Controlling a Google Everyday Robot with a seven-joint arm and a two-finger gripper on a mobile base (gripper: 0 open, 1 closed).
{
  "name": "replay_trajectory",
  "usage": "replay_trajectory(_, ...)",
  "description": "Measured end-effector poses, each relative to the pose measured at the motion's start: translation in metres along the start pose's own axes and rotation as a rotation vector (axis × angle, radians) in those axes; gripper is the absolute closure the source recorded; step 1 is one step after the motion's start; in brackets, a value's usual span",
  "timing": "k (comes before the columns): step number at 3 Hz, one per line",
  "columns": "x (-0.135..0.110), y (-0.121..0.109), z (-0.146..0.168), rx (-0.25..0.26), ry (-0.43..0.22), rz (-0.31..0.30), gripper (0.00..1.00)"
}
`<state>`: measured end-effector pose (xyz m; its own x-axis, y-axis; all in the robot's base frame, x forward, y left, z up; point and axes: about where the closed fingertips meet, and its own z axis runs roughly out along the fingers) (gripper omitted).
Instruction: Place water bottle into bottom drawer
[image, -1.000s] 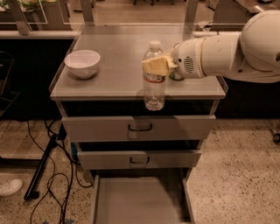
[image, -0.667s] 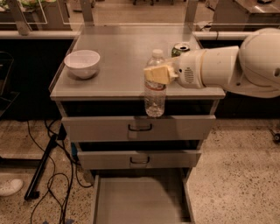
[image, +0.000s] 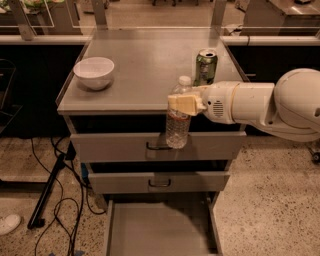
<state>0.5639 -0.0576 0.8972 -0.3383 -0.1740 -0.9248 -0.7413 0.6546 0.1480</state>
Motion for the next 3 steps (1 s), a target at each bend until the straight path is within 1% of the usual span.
replay_trajectory(1, 0.0, 0.0, 0.0, 0.0, 0.0, 0.0, 1.0)
replay_trajectory(2, 0.012, -0.003, 0.004, 0.049, -0.01, 0.016, 1.0)
replay_trajectory(3, 0.031, -0.008, 0.009, 0.103, -0.027, 0.015, 1.0)
